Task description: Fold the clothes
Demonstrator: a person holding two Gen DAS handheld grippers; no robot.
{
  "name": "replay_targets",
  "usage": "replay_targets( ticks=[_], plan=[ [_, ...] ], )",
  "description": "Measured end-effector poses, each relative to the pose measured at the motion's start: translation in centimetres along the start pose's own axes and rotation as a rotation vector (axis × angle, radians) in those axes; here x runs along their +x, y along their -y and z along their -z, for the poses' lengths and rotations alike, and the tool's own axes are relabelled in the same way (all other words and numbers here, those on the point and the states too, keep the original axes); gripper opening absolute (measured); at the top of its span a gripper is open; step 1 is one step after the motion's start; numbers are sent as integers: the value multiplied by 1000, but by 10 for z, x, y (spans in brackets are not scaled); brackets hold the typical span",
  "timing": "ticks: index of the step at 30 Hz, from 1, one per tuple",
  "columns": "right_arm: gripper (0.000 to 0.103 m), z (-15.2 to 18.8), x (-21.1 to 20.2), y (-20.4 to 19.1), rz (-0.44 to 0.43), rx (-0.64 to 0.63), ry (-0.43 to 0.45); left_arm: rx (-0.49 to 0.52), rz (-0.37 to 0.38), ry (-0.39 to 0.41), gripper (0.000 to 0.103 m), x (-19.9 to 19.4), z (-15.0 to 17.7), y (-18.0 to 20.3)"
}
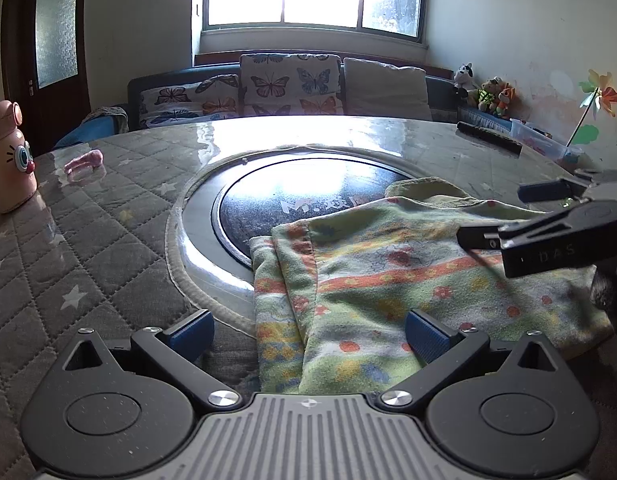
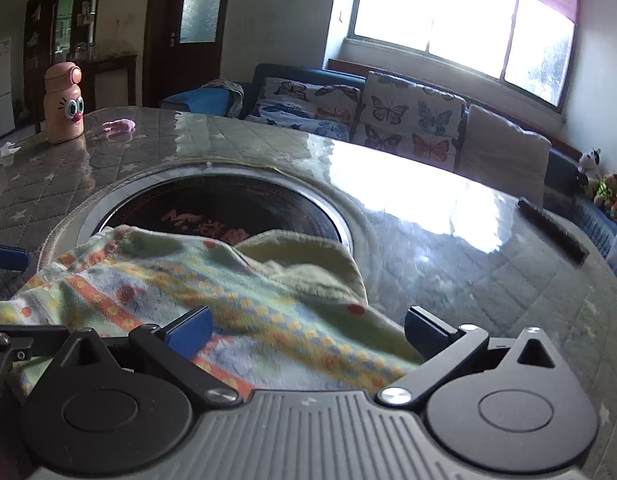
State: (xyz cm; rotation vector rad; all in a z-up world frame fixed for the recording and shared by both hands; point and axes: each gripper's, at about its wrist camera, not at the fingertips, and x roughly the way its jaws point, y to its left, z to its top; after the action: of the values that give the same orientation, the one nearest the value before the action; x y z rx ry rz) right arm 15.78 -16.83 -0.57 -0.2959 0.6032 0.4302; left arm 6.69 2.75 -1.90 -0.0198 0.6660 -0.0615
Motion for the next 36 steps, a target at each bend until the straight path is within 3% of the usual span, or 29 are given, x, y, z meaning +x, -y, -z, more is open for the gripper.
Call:
replay_targets(
  ticks=[11, 18, 24, 36],
  plan=[
    [103, -31, 54, -21, 5, -42, -70, -6, 4, 2, 103, 0, 0, -2],
    [103, -39, 51, -29, -1, -71, -48, -8, 6, 2, 103, 0, 0, -3],
    [103, -42, 68, -43, -22, -103, -80, -9, 7, 3, 103, 0, 0, -5],
    [103, -46, 49, -39, -53, -88, -42, -20, 16, 6, 103, -1, 2, -10]
  ],
)
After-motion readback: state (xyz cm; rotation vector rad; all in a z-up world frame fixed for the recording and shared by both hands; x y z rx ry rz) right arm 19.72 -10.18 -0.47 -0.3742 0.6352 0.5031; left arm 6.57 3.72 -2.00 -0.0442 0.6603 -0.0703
